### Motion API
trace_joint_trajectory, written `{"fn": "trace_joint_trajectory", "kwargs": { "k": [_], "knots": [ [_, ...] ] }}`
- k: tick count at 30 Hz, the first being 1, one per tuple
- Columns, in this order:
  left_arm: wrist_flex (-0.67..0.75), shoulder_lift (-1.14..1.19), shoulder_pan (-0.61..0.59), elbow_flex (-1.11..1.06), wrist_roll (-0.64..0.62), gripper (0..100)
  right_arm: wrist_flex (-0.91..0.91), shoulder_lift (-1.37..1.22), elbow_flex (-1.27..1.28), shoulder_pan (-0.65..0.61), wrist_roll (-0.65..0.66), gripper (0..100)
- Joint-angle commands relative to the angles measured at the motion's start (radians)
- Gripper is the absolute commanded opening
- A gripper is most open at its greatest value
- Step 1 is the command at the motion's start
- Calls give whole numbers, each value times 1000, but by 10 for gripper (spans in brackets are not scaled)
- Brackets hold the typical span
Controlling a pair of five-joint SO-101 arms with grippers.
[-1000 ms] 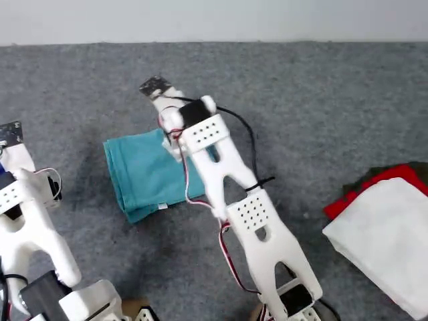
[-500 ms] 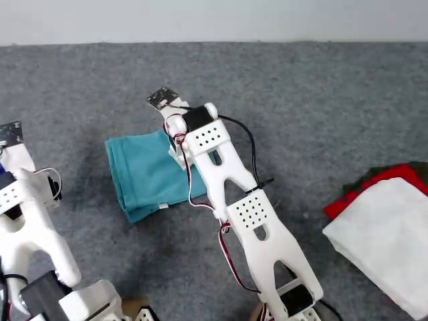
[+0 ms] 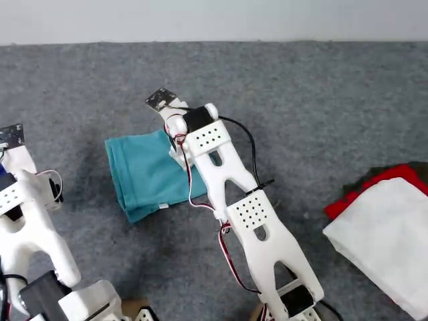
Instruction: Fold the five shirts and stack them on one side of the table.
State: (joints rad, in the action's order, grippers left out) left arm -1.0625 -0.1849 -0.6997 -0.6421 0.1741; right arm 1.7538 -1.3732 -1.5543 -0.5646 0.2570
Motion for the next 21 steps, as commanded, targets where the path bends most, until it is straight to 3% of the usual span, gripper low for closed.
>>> {"fn": "trace_joint_trajectory", "kwargs": {
  "k": [1, 8, 14, 21],
  "knots": [
    [5, -32, 0, 5, 11, 98, 19, -7, 5, 5, 12, 15],
    [5, -32, 0, 5, 11, 98, 38, 45, 2, 124, 3, 9],
    [5, -32, 0, 2, 11, 98, 45, 180, 11, 275, -115, 9],
    [5, -32, 0, 2, 11, 98, 48, 372, 31, 392, -118, 9]
  ]
}}
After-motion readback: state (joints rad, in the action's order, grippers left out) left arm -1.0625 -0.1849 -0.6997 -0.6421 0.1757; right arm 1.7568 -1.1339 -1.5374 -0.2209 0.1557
